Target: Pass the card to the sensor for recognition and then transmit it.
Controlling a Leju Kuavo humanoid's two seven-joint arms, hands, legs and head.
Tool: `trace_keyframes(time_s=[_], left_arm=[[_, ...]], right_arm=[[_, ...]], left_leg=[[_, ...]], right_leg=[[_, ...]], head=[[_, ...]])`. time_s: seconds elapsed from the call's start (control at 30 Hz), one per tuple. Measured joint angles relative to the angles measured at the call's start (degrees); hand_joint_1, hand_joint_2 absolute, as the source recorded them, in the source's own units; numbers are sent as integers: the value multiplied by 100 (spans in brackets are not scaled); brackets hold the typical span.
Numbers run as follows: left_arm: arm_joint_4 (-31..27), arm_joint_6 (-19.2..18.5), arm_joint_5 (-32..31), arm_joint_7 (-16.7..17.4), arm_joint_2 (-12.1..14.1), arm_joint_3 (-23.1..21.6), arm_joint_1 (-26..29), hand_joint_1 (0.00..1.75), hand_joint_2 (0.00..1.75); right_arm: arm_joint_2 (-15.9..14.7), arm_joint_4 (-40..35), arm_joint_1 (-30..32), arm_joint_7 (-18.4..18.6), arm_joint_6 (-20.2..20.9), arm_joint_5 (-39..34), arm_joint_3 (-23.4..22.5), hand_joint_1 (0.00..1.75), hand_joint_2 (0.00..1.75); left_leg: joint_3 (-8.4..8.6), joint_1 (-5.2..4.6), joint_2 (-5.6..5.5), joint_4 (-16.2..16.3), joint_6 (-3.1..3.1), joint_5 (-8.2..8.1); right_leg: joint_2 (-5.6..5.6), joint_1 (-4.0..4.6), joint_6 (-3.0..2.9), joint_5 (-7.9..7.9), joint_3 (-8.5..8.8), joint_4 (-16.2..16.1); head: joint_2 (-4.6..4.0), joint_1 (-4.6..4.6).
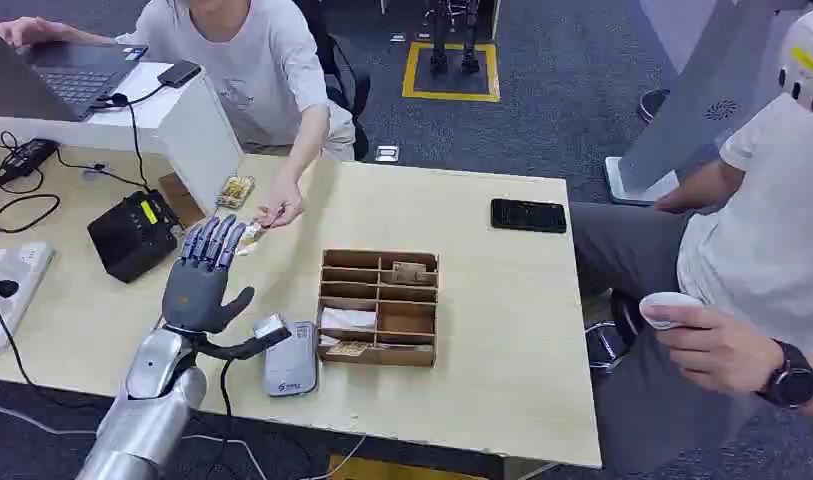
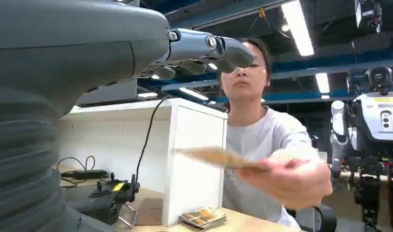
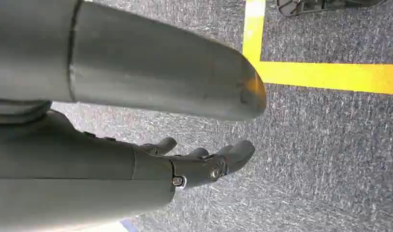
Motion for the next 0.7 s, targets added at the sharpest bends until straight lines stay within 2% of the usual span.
trace_keyframes(time_s=[0.7], left_arm=[[0, 0, -9, 46, 0, 0, 0, 0, 175]], right_arm=[[13, 0, 0, -24, -9, 7, -4, 0, 0]], left_leg=[[0, 0, 0, 0, 0, 0]], right_leg=[[0, 0, 0, 0, 0, 0]], head=[[0, 0]])
